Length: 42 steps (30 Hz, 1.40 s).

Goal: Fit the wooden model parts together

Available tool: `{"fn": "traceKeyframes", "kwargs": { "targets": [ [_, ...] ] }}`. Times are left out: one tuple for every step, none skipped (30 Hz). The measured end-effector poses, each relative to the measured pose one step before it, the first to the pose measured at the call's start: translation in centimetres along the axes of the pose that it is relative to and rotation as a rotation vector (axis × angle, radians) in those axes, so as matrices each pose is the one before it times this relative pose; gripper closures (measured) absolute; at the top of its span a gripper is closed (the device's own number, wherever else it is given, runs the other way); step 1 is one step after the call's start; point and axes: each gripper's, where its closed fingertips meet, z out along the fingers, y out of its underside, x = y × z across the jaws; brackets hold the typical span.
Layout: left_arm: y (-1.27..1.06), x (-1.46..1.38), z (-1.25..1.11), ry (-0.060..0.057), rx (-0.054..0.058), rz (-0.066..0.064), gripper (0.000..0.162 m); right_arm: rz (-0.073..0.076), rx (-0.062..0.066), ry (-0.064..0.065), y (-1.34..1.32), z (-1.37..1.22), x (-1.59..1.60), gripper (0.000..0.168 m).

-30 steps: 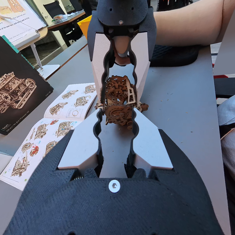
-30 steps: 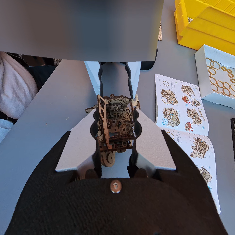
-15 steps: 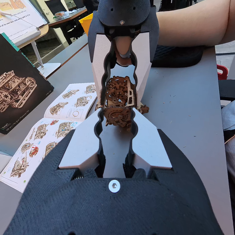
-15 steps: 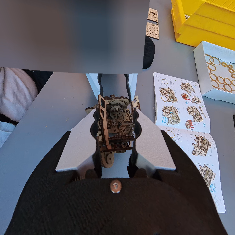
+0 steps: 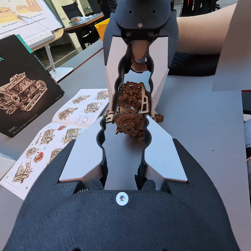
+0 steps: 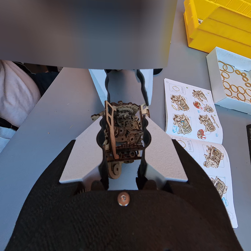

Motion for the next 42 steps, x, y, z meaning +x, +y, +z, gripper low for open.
{"fn": "traceKeyframes", "kwargs": {
  "targets": [
    [-0.004, 0.165, -0.015, 0.0121, 0.0004, -0.0036, 0.109, -0.001, -0.001, 0.001, -0.003, 0.005, -0.009, 0.115],
    [0.011, 0.272, -0.007, 0.0168, -0.0023, 0.0056, 0.117, -0.0001, -0.0016, 0.0012, 0.014, 0.004, 0.032, 0.115],
    [-0.007, 0.013, 0.004, -0.0025, -0.0014, 0.0055, 0.118, -0.0007, -0.0002, -0.0005, -0.011, -0.001, -0.004, 0.115],
    [0.002, 0.014, 0.015, -0.0011, -0.0001, 0.0046, 0.118, 0.0001, -0.0003, -0.0009, -0.004, -0.004, -0.002, 0.115],
    [0.0, -0.008, 0.0, 0.0015, 0.0002, -0.0032, 0.118, -0.0009, 0.0006, 0.0001, 0.0, 0.006, -0.003, 0.115],
    [0.015, -0.009, 0.0, 0.0033, -0.0003, -0.0052, 0.117, -0.001, 0.0004, 0.0011, -0.012, 0.006, 0.01, 0.115],
    [0.01, -0.021, -0.006, 0.003, 0.0002, -0.0039, 0.117, -0.0006, 0.0001, 0.0009, -0.014, 0.014, 0.01, 0.115],
    [-0.004, -0.004, 0.025, 0.0011, 0.0012, -0.0016, 0.117, -0.0015, 0.0, 0.0003, -0.006, 0.003, 0.002, 0.115],
    [0.008, -0.002, 0.027, -0.0004, 0.0004, -0.0006, 0.117, -0.0029, 0.0001, 0.0002, -0.006, -0.005, -0.008, 0.115],
    [0.002, 0.018, 0.023, -0.0005, -0.0005, 0.0002, 0.117, -0.0037, 0.001, 0.0014, -0.009, -0.001, -0.006, 0.116],
    [0.006, 0.005, -0.01, 0.0002, -0.0034, 0.002, 0.117, -0.0015, 0.0005, 0.0011, -0.004, 0.008, 0.002, 0.116],
    [0.03, 0.003, -0.021, 0.0007, -0.0089, 0.0035, 0.117, 0.0, 0.0005, 0.0007, -0.012, 0.006, -0.003, 0.116],
    [0.015, 0.008, 0.002, 0.001, -0.0089, 0.0066, 0.117, -0.0014, -0.0004, 0.0009, -0.005, 0.019, 0.0, 0.116],
    [0.01, 0.013, -0.005, 0.0026, -0.005, 0.0061, 0.118, -0.0012, -0.0008, 0.0004, -0.001, -0.013, -0.006, 0.116],
    [0.007, -0.027, 0.004, 0.0037, -0.0022, -0.0039, 0.118, 0.0005, -0.0004, 0.001, -0.002, 0.009, 0.016, 0.116],
    [0.009, -0.036, 0.01, 0.0037, -0.0002, -0.0058, 0.118, 0.0021, 0.0008, 0.0011, -0.001, 0.001, 0.027, 0.116],
    [0.003, -0.026, 0.005, 0.0014, 0.0019, -0.0026, 0.118, 0.0023, 0.0014, 0.0004, -0.001, -0.002, 0.019, 0.116],
    [0.0, -0.018, 0.0, -0.001, 0.0023, -0.002, 0.118, 0.0018, 0.0013, -0.0007, -0.009, -0.004, 0.019, 0.116],
    [-0.007, -0.003, 0.012, -0.0024, 0.0006, 0.0, 0.118, 0.001, 0.0018, -0.0004, -0.007, 0.001, 0.016, 0.116],
    [0.003, 0.011, 0.007, -0.0027, 0.0003, 0.0007, 0.118, -0.0003, 0.0011, -0.0011, -0.014, 0.003, -0.022, 0.116],
    [-0.005, 0.022, -0.013, -0.0012, 0.0006, 0.0026, 0.118, -0.0011, -0.0003, -0.0009, 0.004, -0.006, -0.014, 0.116],
    [-0.014, 0.005, 0.007, -0.0013, 0.001, 0.0028, 0.118, -0.001, 0.0003, 0.0007, -0.009, 0.0, -0.005, 0.116],
    [0.0, 0.006, 0.016, -0.001, 0.0017, 0.0012, 0.119, 0.0002, 0.0001, -0.0004, 0.011, -0.013, 0.001, 0.116],
    [-0.007, 0.006, -0.012, 0.0003, 0.0004, 0.0031, 0.119, 0.0001, 0.0011, -0.0008, -0.009, 0.001, -0.008, 0.116],
    [-0.024, 0.012, -0.004, 0.0009, 0.0, 0.002, 0.119, 0.0011, 0.0003, 0.0007, 0.001, 0.004, 0.023, 0.116],
    [-0.038, 0.063, -0.005, 0.0034, 0.0009, 0.0014, 0.122, 0.0038, 0.006, -0.0035, -0.098, -0.011, -0.04, 0.117],
    [-0.005, 0.017, 0.011, 0.0024, -0.0026, 0.0014, 0.122, -0.0003, -0.0019, 0.0012, 0.027, 0.004, 0.022, 0.116],
    [0.002, -0.013, 0.014, 0.0043, 0.0004, -0.0016, 0.122, -0.0023, -0.0001, 0.0016, 0.004, -0.014, 0.012, 0.116],
    [-0.009, -0.029, 0.018, 0.0044, 0.0049, -0.0052, 0.122, -0.0007, 0.0003, 0.0004, -0.005, -0.032, 0.005, 0.117],
    [-0.007, -0.021, -0.024, 0.0021, 0.0074, -0.0078, 0.122, -0.0056, 0.0021, -0.0068, -0.039, -0.032, -0.123, 0.12],
    [-0.009, 0.009, -0.054, -0.0005, 0.0057, -0.0059, 0.122, -0.0074, 0.0017, 0.0015, -0.039, 0.022, -0.044, 0.12],
    [-0.03, 0.033, -0.063, -0.006, 0.0039, 0.0005, 0.122, -0.0029, 0.0029, 0.0008, -0.076, 0.019, -0.048, 0.12],
    [-0.052, 0.059, -0.052, -0.0071, 0.0066, 0.0057, 0.122, 0.0001, -0.0007, -0.0021, -0.028, 0.015, -0.064, 0.119],
    [-0.053, 0.09, -0.055, -0.006, 0.0075, 0.0089, 0.122, -0.0007, -0.0016, -0.0045, 0.012, -0.01, -0.092, 0.119],
    [0.023, 0.085, -0.031, -0.0033, 0.002, 0.0088, 0.121, -0.0046, -0.0061, 0.0018, 0.057, -0.109, 0.009, 0.117],
    [0.017, 0.097, -0.051, 0.0024, 0.0004, 0.0054, 0.121, -0.0089, -0.0177, 0.0119, 0.239, -0.272, 0.186, 0.115],
    [-0.025, 0.106, -0.077, 0.0059, 0.0015, 0.0017, 0.121, -0.0093, -0.0178, 0.0125, 0.27, -0.456, 0.2, 0.112],
    [0.019, -0.028, -0.098, 0.0005, -0.0024, -0.0026, 0.121, -0.0024, -0.0082, 0.0134, 0.231, -0.589, 0.251, 0.111],
    [-0.029, -0.071, -0.106, -0.002, 0.0007, -0.0054, 0.121, 0.011, -0.0012, 0.0115, 0.231, -0.647, 0.29, 0.111],
    [-0.131, -0.052, -0.143, 0.0013, 0.0068, -0.0081, 0.121, 0.0222, 0.0043, 0.0019, 0.213, -0.607, 0.183, 0.109],
    [-0.148, -0.03, -0.177, 0.004, 0.0075, -0.0096, 0.119, 0.0258, 0.0108, -0.0043, 0.108, -0.549, 0.107, 0.109],
    [-0.147, 0.009, -0.169, 0.0068, 0.0059, -0.0077, 0.116, 0.0206, 0.0197, -0.0123, -0.06, -0.433, -0.068, 0.109]
  ]
}}
